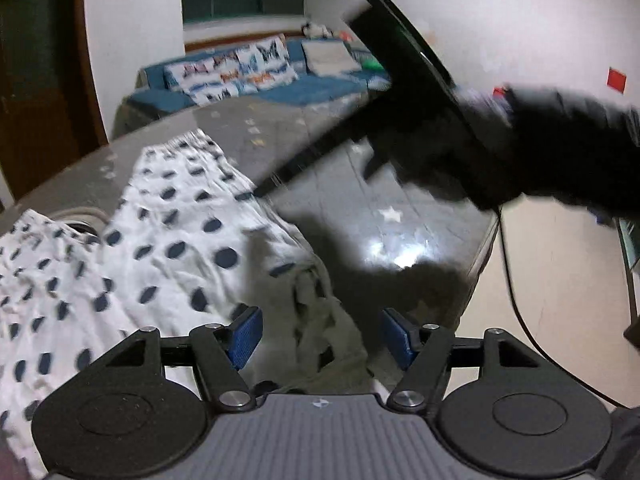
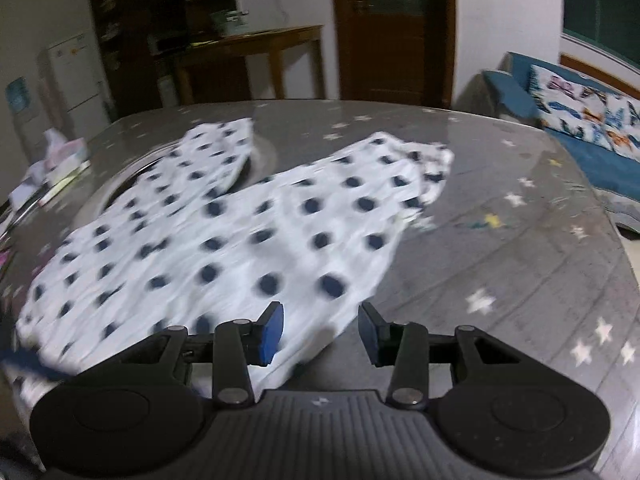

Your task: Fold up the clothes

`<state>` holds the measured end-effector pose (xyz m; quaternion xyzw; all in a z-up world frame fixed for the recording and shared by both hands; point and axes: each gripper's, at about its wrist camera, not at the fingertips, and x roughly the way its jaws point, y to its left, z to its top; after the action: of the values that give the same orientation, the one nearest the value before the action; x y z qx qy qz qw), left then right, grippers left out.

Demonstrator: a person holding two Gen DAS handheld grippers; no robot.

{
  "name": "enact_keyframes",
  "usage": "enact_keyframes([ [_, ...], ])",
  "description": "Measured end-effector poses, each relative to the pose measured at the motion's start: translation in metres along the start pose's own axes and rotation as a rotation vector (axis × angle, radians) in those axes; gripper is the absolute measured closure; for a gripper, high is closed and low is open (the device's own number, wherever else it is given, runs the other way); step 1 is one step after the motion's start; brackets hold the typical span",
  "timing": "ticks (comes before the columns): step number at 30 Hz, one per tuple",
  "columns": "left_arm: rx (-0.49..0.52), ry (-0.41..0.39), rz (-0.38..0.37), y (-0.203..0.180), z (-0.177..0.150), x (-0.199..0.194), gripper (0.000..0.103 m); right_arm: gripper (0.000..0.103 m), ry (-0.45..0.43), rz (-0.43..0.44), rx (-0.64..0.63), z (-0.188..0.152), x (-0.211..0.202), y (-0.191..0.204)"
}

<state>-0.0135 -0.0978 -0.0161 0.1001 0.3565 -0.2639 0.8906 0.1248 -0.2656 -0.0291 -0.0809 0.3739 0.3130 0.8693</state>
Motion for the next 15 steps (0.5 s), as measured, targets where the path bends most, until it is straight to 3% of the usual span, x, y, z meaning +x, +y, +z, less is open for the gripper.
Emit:
enact_keyframes([
  [2,0.002,0.029,-0.005,-0.004,0.001,0.013,0.036,0.062,-0.001,-0.022,0.029,0.01,0.011,-0.015],
  [4,0.01,0.054,-0.006,-0.008,0.002,0.024,0.046,0.062,0.001,-0.042,0.065,0.021,0.023,-0.03],
  [8,0.012,0.08,0.007,-0.005,0.0,0.035,0.053,0.062,-0.003,-0.082,0.138,0.041,0.048,-0.058],
  [15,-0.031,0.088,0.006,0.012,0.005,0.04,0.078,0.067,-0.032,-0.11,0.218,0.079,0.096,-0.088],
])
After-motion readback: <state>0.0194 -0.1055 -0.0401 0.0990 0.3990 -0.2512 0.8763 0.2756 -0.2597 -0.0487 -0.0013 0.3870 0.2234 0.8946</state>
